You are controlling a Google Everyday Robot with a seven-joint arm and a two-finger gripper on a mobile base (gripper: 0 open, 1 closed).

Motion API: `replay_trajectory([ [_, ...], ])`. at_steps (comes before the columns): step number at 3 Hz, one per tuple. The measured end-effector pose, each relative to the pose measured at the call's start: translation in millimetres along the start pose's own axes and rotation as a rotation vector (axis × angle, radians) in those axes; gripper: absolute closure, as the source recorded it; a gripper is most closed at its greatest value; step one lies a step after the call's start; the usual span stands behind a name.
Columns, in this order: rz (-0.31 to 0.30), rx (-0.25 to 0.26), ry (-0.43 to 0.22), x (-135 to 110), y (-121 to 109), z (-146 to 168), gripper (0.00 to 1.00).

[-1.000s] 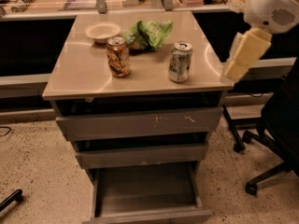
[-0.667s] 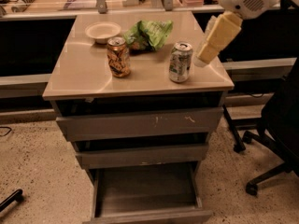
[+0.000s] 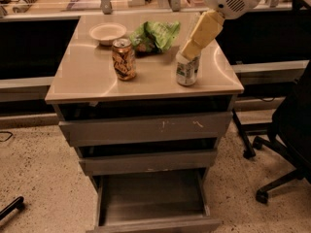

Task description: Place orange can into bottom drawer

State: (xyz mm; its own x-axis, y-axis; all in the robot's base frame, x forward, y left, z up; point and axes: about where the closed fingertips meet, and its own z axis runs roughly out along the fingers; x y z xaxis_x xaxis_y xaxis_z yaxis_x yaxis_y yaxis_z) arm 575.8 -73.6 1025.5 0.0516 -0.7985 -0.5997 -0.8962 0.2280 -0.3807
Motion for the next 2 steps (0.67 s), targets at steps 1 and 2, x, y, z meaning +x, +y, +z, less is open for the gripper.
replay_trajectory([
  [1, 0.001, 0.005, -0.013, -0.2, -1.1, 6.3, 0.00],
  [2, -0.015, -0.021, -0.065, -11.0, -9.2, 37.0, 0.00],
])
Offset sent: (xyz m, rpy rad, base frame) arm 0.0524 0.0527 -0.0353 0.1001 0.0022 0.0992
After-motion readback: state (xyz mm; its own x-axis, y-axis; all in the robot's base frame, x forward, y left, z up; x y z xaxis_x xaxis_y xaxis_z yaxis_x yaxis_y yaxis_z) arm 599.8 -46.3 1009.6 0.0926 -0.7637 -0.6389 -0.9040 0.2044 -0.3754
